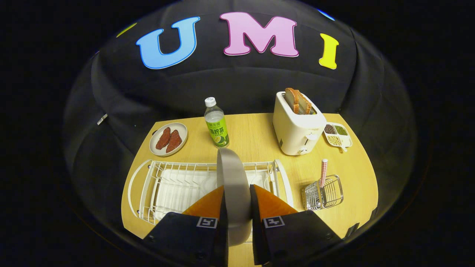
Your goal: Take the plate from the dish rack, then take the spoon from the basket and place it into the plate.
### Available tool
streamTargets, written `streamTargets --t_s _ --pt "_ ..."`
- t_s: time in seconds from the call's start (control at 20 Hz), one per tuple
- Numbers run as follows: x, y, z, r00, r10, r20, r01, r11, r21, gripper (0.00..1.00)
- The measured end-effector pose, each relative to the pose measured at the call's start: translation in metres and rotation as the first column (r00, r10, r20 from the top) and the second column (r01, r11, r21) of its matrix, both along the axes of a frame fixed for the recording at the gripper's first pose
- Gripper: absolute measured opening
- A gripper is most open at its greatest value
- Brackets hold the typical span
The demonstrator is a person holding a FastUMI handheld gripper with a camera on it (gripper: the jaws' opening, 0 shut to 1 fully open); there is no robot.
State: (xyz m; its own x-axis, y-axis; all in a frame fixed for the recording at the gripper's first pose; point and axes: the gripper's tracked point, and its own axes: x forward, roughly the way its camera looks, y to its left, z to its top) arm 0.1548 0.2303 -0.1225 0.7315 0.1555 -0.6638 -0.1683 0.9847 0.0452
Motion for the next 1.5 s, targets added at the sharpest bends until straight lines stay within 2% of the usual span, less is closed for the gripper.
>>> streamTargets --t_s 0.25,0.4,0.6,0.85,1.0,1.15,1.35,1.5 --pt "0.001 -0.020 0.001 1.000 0.001 -0.009 0.000 0.999 0.042 0.20" --pt "-0.007 -0.034 0.013 1.000 0.022 0.016 -0.023 0.996 0.086 0.20" --pt "-0.046 -0.058 0.029 0.995 0.100 0.022 -0.102 0.971 0.215 0.20" --pt "-0.105 -0.126 0.030 0.994 0.114 -0.005 -0.107 0.950 0.292 0.20" --pt "-0.151 -0.170 0.007 0.990 0.111 -0.081 -0.073 0.924 0.376 0.19" --pt "-0.177 -0.218 -0.029 0.985 0.088 -0.146 -0.028 0.930 0.367 0.19" --pt "-0.185 -0.246 -0.069 0.975 0.101 -0.199 -0.017 0.922 0.386 0.19" --pt "-0.175 -0.245 -0.096 0.960 0.162 -0.227 -0.059 0.914 0.402 0.19"
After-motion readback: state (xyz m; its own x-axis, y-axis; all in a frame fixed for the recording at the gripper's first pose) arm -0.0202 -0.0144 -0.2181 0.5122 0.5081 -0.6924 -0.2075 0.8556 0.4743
